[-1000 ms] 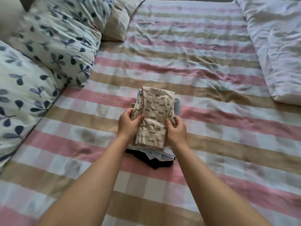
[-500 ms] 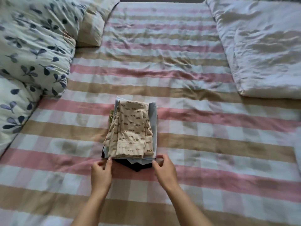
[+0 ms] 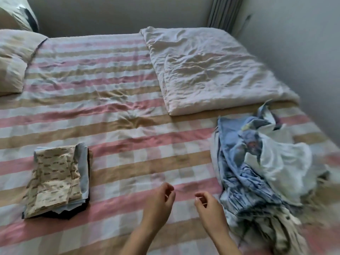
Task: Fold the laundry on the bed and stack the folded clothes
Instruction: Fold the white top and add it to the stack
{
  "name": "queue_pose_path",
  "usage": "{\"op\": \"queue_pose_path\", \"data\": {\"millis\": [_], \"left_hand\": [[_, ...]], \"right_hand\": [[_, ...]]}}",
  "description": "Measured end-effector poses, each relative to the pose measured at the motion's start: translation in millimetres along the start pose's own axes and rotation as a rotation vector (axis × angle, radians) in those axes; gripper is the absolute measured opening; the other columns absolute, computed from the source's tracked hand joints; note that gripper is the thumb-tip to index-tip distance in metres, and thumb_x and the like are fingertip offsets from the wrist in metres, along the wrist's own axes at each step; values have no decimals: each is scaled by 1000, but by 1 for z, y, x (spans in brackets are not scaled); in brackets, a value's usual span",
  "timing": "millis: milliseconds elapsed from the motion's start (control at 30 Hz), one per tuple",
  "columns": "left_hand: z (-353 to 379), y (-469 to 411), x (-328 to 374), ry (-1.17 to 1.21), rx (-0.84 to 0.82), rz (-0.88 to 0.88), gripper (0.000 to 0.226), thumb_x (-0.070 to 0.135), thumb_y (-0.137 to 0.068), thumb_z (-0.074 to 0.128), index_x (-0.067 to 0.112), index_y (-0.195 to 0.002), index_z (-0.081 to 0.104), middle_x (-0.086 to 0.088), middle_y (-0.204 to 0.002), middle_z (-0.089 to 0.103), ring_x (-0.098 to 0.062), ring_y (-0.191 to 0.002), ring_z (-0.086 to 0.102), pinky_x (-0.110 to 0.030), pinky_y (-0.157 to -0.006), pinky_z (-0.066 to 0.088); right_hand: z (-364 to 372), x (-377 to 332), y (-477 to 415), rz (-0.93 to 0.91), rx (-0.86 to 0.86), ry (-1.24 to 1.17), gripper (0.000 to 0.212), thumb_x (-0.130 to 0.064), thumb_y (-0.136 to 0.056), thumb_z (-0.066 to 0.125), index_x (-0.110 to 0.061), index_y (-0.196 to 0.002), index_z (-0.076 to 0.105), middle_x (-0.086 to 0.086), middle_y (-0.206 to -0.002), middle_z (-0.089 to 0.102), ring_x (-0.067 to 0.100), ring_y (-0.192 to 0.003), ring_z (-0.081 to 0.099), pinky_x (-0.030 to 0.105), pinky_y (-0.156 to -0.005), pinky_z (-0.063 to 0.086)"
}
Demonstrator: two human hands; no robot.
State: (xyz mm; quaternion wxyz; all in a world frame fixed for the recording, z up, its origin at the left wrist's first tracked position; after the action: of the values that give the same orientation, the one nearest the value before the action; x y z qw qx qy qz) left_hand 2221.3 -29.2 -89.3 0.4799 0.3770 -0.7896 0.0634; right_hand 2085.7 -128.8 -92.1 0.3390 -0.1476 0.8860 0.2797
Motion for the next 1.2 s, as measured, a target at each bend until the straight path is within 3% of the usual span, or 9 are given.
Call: {"op": "queue_pose_path", "data": {"millis": [167,300,433,567,733,900,1033,1133,1200], "left_hand": [[103,-21,80,-291,-97,208,16,31,-92,48,22,-100,59,8,-98,65,-12,-88,59,-27,-75,46],[177,-34,127,-357,-195,307,11,32,-91,45,24,-89,52,9,-96,62,-12,-88,58,-25,-68,42],[220,-44,147,-399,-226,343,8,29,-91,47,24,-93,52,9,-98,59,-12,-87,55,-25,-65,40],[233,-47,156,-325,-139,400,12,17,-89,53,18,-99,60,7,-101,58,-12,-90,56,-27,-69,46],[255,-62,183,-280,-120,511,12,5,-85,59,7,-95,65,-4,-95,60,-21,-91,54,-33,-71,48],[310,-94,204,-299,-240,325,24,12,-88,54,8,-111,53,-5,-113,51,-22,-99,51,-33,-79,46],[337,-111,196,-371,-168,77,45,21,-79,67,8,-111,38,-9,-113,41,-27,-103,47,-34,-82,42],[340,-120,192,-393,-137,63,27,16,-84,59,8,-102,41,-9,-107,44,-31,-93,52,-35,-68,40],[331,-124,193,-264,-89,91,10,13,-88,52,8,-90,44,-8,-96,49,-29,-84,52,-31,-62,36]], "right_hand": [[-114,51,-29,4,121,142,13,-28,-92,52,-24,-99,61,-5,-94,67,16,-88,61,27,-69,44],[-172,96,-50,40,177,164,14,-30,-93,49,-26,-101,60,-6,-94,67,15,-86,61,30,-71,49],[-196,133,-68,56,218,91,17,-25,-93,50,-24,-106,61,-5,-97,67,15,-89,61,31,-73,49],[-198,158,-81,34,238,49,16,-23,-93,53,-22,-106,62,-8,-97,64,8,-88,58,21,-71,46],[-209,181,-104,54,346,34,23,-17,-88,60,-15,-111,60,-3,-105,54,15,-101,52,24,-83,44],[-233,217,-113,186,530,-6,37,-17,-81,67,-13,-116,56,6,-118,52,22,-111,46,24,-83,34],[-233,232,-124,217,551,-16,43,-21,-81,70,-12,-119,53,7,-120,55,24,-112,49,30,-86,42],[-235,230,-129,184,588,-100,26,-18,-85,65,-13,-110,58,4,-108,63,21,-99,58,31,-77,48],[-240,222,-128,135,594,-105,19,-17,-87,62,-15,-106,61,2,-99,65,16,-87,58,27,-70,47]]}}
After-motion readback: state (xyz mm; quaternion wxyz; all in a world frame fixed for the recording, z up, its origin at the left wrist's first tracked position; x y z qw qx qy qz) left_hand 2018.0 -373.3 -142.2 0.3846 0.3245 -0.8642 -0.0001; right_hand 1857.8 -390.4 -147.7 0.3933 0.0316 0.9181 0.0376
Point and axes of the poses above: each hand's wrist, its own y-axis away from the middle knuckle, its own z-axis out of the palm, x = y × z, the point moved 5 cm from there along -y, towards the middle knuckle
